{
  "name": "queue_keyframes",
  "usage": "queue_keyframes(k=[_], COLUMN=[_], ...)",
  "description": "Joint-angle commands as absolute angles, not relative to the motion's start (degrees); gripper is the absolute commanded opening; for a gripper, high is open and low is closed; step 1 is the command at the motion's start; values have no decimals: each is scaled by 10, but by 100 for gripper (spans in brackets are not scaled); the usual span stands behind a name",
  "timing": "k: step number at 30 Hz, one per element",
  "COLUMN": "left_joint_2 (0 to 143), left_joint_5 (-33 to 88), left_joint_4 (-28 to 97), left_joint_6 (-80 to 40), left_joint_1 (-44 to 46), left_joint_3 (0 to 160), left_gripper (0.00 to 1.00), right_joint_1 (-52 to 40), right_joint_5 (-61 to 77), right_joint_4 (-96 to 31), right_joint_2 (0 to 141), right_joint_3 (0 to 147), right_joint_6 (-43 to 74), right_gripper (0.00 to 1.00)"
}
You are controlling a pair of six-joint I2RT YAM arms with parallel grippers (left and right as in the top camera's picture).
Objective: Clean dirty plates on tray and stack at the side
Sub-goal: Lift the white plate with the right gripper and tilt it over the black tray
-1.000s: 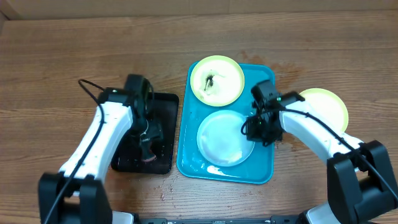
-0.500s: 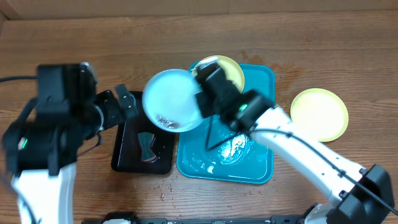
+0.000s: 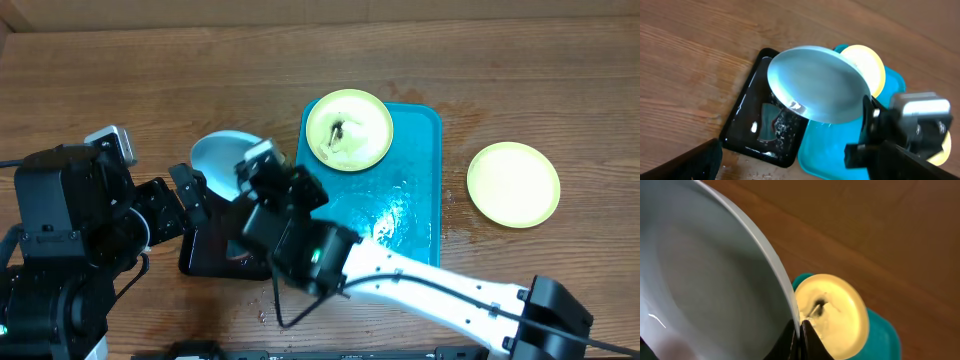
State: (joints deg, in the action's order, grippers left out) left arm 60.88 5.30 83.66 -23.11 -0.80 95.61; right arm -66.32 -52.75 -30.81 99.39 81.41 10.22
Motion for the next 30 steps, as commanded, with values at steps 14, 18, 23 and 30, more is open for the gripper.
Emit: queue_keyframes(k=[14, 18, 23, 30], left_joint_2=[607, 607, 607, 607], left_joint_5=[41, 41, 41, 41], left_joint_4=[833, 832, 832, 832], left_joint_6=[-214, -214, -214, -214], left_joint_1=[-11, -11, -11, -11], left_joint_3=[963, 963, 963, 963], left_gripper=[100, 100, 100, 100], right_joint_1=[-752, -752, -752, -752], right_joint_5=[-700, -700, -700, -700], right_joint_4=[-303, -303, -303, -303], right_joint_2=[987, 987, 987, 987], right_joint_3=[825, 825, 825, 825], right_joint_6=[46, 46, 46, 46], right_gripper=[4, 4, 4, 4])
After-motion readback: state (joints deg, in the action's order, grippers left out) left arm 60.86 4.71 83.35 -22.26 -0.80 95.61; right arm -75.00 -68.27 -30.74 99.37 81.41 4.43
